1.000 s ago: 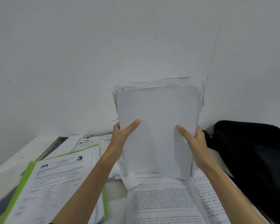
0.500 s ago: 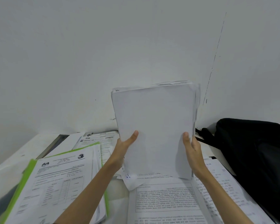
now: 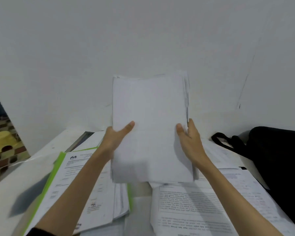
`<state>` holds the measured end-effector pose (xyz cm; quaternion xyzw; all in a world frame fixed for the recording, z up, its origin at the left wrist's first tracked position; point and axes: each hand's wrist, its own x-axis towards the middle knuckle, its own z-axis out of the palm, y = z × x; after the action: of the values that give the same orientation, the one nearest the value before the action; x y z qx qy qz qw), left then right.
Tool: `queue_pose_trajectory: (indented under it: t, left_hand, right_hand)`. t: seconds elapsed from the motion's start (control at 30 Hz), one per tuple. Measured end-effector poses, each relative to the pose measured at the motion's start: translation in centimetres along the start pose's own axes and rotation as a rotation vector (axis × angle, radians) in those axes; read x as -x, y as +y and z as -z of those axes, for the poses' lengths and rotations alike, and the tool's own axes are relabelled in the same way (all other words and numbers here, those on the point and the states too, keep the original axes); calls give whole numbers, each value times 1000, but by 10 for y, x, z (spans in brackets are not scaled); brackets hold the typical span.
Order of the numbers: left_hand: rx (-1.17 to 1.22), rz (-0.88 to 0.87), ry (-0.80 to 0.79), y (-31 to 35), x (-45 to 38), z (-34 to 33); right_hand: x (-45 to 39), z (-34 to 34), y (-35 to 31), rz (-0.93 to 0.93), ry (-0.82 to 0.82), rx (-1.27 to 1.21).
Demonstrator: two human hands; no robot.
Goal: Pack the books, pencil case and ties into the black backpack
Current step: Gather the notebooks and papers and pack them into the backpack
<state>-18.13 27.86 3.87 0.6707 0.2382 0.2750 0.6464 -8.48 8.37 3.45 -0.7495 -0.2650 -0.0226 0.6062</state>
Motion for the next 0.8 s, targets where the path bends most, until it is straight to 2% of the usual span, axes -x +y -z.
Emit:
queue_pose_trajectory:
  t: [0.13,0.27,0.4,0.6,0.7,0.73,0.8]
  left_hand:
    - [-7,197,40,-15,12,70]
    - [-49,381,247,-52,15,130]
    - [-195,526,348,-88,16,173]
    - [-671,391,351,-116,28,178]
    - [-1203,334,356,-114,25,167]
    - [-1260,292,344,-111,21,160]
    - [-1176,172,271,-104,12,143]
  right_hand:
    - [9,-64,-4,-75,-228,-24]
    - [20,-128,7,-233,-342,-45]
    - [40,-172,21,-356,-459,13]
    - [46,-177,32,-332,-637,157]
    - [34,-150,32,-249,-672,214]
    - [30,-137,31,-236,-665,213]
    - [20,-108,30,-218,-595,216]
